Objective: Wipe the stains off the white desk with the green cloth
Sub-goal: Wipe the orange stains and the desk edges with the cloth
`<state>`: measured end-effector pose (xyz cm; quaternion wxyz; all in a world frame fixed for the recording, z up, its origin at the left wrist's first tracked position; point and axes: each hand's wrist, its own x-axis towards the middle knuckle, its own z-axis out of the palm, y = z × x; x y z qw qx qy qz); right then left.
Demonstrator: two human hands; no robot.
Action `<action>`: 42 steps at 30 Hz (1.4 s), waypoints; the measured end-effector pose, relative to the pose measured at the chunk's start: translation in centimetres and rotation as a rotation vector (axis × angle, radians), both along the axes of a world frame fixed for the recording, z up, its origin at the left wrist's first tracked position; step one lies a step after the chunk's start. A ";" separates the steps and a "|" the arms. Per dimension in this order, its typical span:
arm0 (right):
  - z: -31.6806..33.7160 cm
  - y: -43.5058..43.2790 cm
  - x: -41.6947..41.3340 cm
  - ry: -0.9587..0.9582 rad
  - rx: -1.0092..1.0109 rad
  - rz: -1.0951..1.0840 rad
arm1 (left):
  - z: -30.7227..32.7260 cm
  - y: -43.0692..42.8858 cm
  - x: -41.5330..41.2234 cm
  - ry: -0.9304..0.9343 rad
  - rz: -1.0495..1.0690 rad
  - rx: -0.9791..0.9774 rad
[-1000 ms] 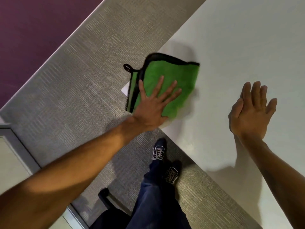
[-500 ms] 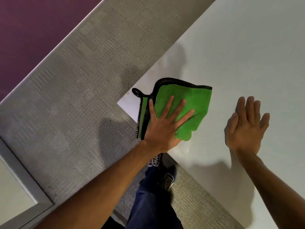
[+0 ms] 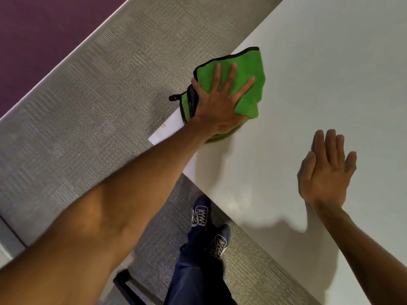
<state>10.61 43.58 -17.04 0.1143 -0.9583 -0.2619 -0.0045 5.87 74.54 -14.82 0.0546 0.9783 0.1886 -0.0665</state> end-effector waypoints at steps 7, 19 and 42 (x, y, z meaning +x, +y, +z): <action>-0.3 -0.1 0.0 -0.019 -0.007 -0.006 | 0.1 1.1 0.9 -0.056 0.312 -0.043; 0.2 0.1 -0.1 -0.001 0.006 -0.008 | -0.3 -1.4 -15.3 -0.032 0.504 0.122; 1.0 0.6 -0.2 0.136 -0.122 0.009 | -0.7 0.4 -2.7 -0.071 0.261 0.139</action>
